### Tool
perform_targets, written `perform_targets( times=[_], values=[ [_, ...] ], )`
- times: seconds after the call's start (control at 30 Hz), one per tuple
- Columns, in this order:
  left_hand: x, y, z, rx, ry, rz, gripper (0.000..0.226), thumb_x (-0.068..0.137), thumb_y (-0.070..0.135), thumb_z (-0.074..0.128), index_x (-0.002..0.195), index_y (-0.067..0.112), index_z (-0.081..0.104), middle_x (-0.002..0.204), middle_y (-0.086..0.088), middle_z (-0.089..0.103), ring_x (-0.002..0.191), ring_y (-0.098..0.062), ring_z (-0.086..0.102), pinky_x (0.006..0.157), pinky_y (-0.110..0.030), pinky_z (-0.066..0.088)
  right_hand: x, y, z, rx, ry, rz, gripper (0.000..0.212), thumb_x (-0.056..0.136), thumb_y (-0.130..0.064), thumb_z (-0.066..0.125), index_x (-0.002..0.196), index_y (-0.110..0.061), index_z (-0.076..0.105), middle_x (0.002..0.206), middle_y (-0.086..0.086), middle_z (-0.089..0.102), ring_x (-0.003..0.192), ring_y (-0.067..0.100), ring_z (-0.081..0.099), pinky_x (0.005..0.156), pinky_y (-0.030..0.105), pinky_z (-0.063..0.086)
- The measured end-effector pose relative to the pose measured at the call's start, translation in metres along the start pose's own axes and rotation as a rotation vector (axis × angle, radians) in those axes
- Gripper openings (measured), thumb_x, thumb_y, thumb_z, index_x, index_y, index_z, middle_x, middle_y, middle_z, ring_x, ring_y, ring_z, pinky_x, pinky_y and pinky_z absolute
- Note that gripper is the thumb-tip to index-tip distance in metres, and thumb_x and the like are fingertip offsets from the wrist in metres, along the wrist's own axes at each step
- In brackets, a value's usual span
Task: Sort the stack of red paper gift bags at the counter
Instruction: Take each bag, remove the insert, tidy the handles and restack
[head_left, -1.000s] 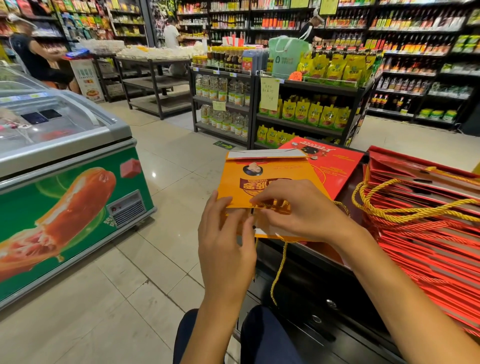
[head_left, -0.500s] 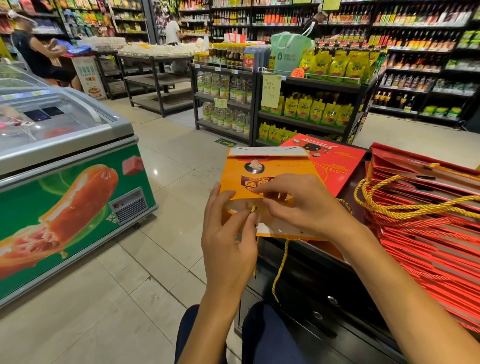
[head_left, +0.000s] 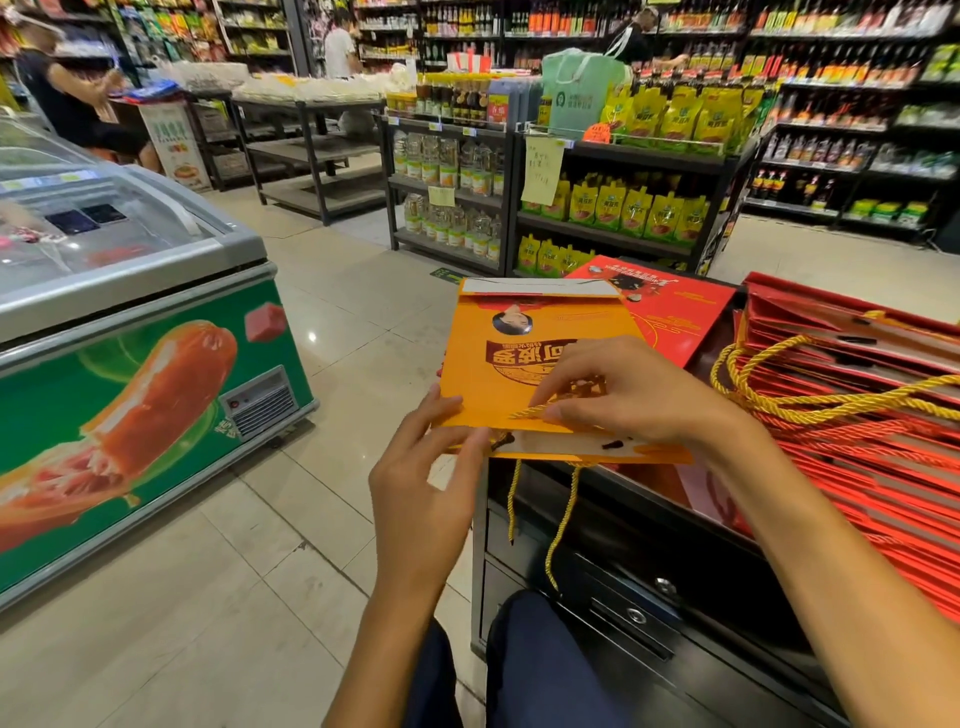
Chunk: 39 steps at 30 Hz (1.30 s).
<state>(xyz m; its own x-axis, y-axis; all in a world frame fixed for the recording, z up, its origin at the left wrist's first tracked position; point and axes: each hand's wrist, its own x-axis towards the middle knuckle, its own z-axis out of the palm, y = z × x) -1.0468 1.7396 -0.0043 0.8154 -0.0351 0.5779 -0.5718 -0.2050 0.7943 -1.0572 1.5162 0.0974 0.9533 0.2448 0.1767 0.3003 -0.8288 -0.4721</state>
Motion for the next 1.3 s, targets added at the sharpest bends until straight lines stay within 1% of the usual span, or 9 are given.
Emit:
perform_targets(
  times=[0.17, 0.3, 0.4, 0.57, 0.7, 0.87, 1.0, 1.17, 1.3],
  values=[
    [0.021, -0.002, 0.009, -0.085, 0.027, -0.445, 0.044, 0.095, 0.064, 0.051, 0.112, 0.023, 0.050, 0.110, 0.004, 0.063, 0.104, -0.013, 0.065, 0.087, -0.047, 0.061, 0.004, 0.003, 0.012, -0.052, 0.012, -0.037, 0.009, 0.097, -0.029, 0.068, 0.104, -0.025, 0.073, 0.100, -0.014, 0.067, 0.094, 0.002, 0.059, 0.079, 0.027, 0.047],
    [0.036, 0.000, 0.015, -0.238, -0.219, -0.703, 0.039, 0.101, 0.047, 0.058, 0.128, 0.020, 0.050, 0.100, -0.011, 0.072, 0.070, -0.023, 0.074, 0.063, -0.040, 0.065, 0.007, 0.002, 0.022, -0.082, 0.061, -0.098, 0.007, 0.104, -0.028, 0.058, 0.108, -0.024, 0.062, 0.096, -0.011, 0.067, 0.087, 0.006, 0.060, 0.074, 0.031, 0.048],
    [0.029, -0.002, 0.015, -0.294, -0.266, -0.662, 0.030, 0.103, 0.028, 0.061, 0.129, 0.015, 0.055, 0.093, -0.019, 0.073, 0.057, -0.029, 0.068, 0.056, -0.037, 0.062, 0.011, 0.006, 0.022, -0.076, 0.166, -0.076, 0.005, 0.105, -0.028, 0.054, 0.109, -0.026, 0.057, 0.092, -0.011, 0.067, 0.082, 0.013, 0.064, 0.071, 0.044, 0.052],
    [0.025, -0.003, 0.008, -0.307, -0.229, -0.663, 0.031, 0.102, 0.025, 0.063, 0.130, 0.018, 0.053, 0.100, -0.018, 0.072, 0.059, -0.028, 0.071, 0.057, -0.037, 0.063, 0.012, 0.006, 0.031, -0.036, 0.192, 0.021, 0.009, 0.102, -0.035, 0.058, 0.108, -0.028, 0.060, 0.094, -0.008, 0.069, 0.086, 0.017, 0.065, 0.076, 0.050, 0.053],
    [0.022, -0.006, -0.002, -0.362, -0.248, -0.770, 0.033, 0.099, 0.033, 0.065, 0.126, 0.016, 0.057, 0.105, -0.012, 0.074, 0.076, -0.030, 0.077, 0.058, -0.035, 0.062, 0.008, 0.012, 0.019, -0.033, 0.284, 0.244, 0.021, 0.098, -0.039, 0.066, 0.116, -0.029, 0.064, 0.102, -0.008, 0.068, 0.096, 0.015, 0.063, 0.085, 0.044, 0.054],
    [0.045, -0.008, -0.010, -0.333, -0.222, -0.840, 0.036, 0.100, 0.052, 0.056, 0.116, 0.020, 0.062, 0.113, -0.009, 0.070, 0.098, -0.034, 0.073, 0.074, -0.050, 0.064, 0.003, 0.031, 0.007, -0.266, 0.346, 0.515, 0.044, 0.099, -0.048, 0.057, 0.132, -0.019, 0.061, 0.124, 0.005, 0.066, 0.117, 0.028, 0.060, 0.090, 0.045, 0.052],
    [0.082, -0.005, -0.004, -0.188, -0.271, -0.812, 0.036, 0.099, 0.055, 0.057, 0.120, 0.025, 0.055, 0.117, -0.003, 0.064, 0.104, -0.029, 0.066, 0.086, -0.050, 0.060, 0.009, 0.041, 0.010, -0.377, 0.257, 0.658, 0.047, 0.098, -0.054, 0.052, 0.115, -0.011, 0.060, 0.113, 0.014, 0.062, 0.108, 0.037, 0.058, 0.078, 0.044, 0.047],
    [0.100, -0.009, 0.002, 0.023, -0.432, -0.704, 0.035, 0.101, 0.047, 0.058, 0.125, 0.024, 0.045, 0.114, -0.003, 0.062, 0.084, -0.017, 0.063, 0.061, -0.030, 0.049, 0.010, 0.034, 0.013, -0.315, 0.231, 0.744, 0.049, 0.099, -0.054, 0.050, 0.116, -0.009, 0.056, 0.118, 0.018, 0.058, 0.106, 0.042, 0.059, 0.083, 0.048, 0.052],
    [0.095, -0.009, -0.011, 0.032, -0.398, -0.620, 0.041, 0.103, 0.040, 0.056, 0.137, 0.020, 0.046, 0.110, -0.002, 0.064, 0.078, -0.013, 0.064, 0.054, -0.022, 0.046, 0.008, 0.020, 0.015, -0.248, 0.227, 0.745, 0.051, 0.101, -0.053, 0.048, 0.126, -0.008, 0.052, 0.134, 0.020, 0.046, 0.113, 0.045, 0.057, 0.087, 0.050, 0.049]
  ],
)
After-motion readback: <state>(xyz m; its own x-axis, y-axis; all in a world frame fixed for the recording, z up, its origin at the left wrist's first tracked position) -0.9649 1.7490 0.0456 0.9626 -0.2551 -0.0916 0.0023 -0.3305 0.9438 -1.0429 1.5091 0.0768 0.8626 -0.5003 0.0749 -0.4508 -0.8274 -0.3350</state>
